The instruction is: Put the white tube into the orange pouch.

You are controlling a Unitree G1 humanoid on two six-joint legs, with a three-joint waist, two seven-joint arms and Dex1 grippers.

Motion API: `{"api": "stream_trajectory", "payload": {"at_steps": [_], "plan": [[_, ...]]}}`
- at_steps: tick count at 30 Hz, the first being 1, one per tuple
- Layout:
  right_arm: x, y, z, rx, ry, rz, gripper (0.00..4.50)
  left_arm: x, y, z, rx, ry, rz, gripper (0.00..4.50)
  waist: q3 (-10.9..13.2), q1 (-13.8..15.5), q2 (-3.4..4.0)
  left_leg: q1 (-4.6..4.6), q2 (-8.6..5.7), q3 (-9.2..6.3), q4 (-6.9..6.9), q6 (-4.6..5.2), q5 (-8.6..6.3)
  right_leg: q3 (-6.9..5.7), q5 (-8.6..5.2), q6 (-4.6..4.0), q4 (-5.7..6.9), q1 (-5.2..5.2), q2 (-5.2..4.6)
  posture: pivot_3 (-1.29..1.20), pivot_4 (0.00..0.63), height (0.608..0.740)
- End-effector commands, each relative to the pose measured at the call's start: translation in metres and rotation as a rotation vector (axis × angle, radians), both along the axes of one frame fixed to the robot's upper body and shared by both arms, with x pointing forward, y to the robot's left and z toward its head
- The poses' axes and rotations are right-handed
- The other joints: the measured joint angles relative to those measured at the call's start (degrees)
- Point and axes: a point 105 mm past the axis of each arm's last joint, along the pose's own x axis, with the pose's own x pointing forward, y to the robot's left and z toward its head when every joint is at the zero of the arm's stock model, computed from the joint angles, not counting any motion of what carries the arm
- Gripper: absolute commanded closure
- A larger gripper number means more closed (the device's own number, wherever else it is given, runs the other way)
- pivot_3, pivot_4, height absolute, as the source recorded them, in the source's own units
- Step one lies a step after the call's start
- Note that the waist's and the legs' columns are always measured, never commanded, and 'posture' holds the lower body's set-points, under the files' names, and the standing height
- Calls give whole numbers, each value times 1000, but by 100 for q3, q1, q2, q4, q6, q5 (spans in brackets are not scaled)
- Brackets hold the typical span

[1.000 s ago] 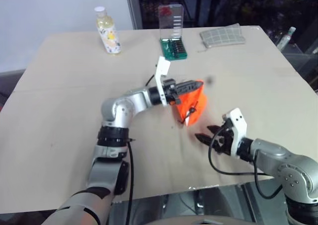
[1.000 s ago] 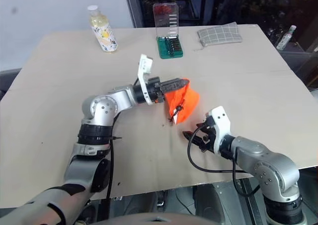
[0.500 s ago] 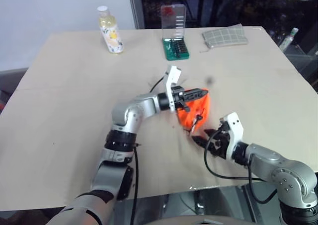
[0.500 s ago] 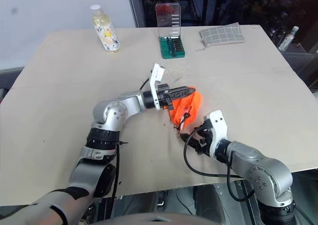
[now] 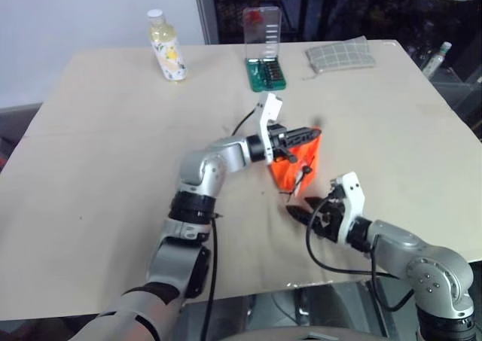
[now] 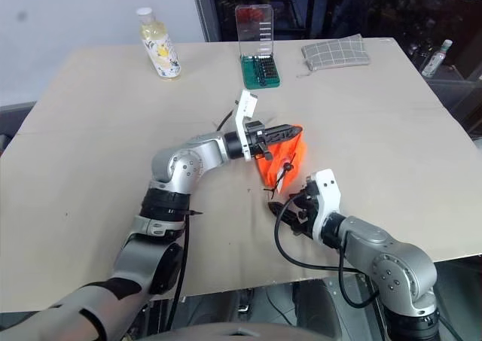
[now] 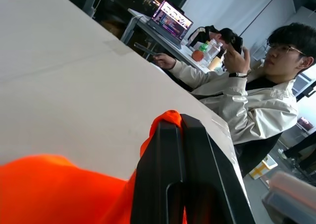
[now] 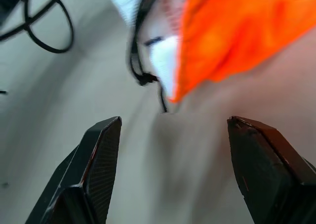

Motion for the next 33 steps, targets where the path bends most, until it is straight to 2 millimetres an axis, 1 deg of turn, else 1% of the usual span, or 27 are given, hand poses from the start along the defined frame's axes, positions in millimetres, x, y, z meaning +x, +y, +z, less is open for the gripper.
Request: {"api": "stream_trajectory", "payload": {"at_steps": [1, 5, 12, 15, 17, 18, 20, 21, 30, 33], "plan": [[2, 10, 9, 77, -23, 19, 1052, 2, -3, 12, -25, -42, 6, 4500, 0, -2, 0, 0, 0, 1, 0, 0, 0, 0, 0, 0, 0, 0, 0, 0, 150, 740], [8, 15, 12, 140, -22, -7, 1052, 0, -4, 11, -24, -39, 0, 4500, 0, -2, 0, 0, 0, 1, 0, 0, 0, 1, 0, 0, 1, 0, 0, 0, 150, 740], [12, 16, 14, 205, -18, -39, 1052, -1, -6, 11, -28, -36, -3, 4500, 0, 1, 1, 0, -1, 0, 0, 0, 0, 0, 0, 0, 1, 0, 0, 0, 150, 740], [12, 17, 14, 217, -13, -40, 1843, -1, -6, 12, -32, -36, -4, 4500, 0, -1, 1, 0, -1, -1, 0, 0, 0, 0, 0, 0, 2, -1, 1, 0, 150, 740], [11, 17, 15, 221, -12, -35, 2742, 0, -6, 12, -32, -37, -3, 4500, 0, -2, 1, 0, -1, 0, 0, 0, 0, 0, 0, 0, 2, -1, 1, 0, 150, 740], [9, 17, 15, 220, -13, -32, 3449, 0, -6, 12, -33, -37, -1, 4500, 0, -1, 1, 0, -1, 0, 0, 0, 0, 0, 0, 0, 2, -1, 1, 0, 150, 740], [7, 17, 16, 219, -16, -28, 4294, 1, -6, 12, -35, -37, 2, 4500, 0, 0, 1, 0, -1, 0, 0, 0, 0, 0, 0, 0, 1, -1, 1, 0, 150, 740], [5, 16, 16, 218, -19, -28, 4456, 2, -6, 12, -35, -38, 5, 4500, 0, -1, 1, 0, -1, 0, 0, 0, 0, 0, 0, 0, 1, -1, 1, 0, 150, 740], [-2, 9, 19, 200, -35, -29, 4456, 8, -7, 16, -56, -40, 33, 4500, 0, 0, 1, 0, 0, -1, 0, 0, 0, 0, 0, 0, 1, 0, 1, 0, 150, 740], [-8, 7, 16, 147, -47, -8, 4456, 9, -8, 16, -60, -40, 41, 4500, 0, 0, 0, -1, -2, 0, 0, 0, 0, 0, 0, 0, 0, 0, 0, 0, 150, 740]]}}
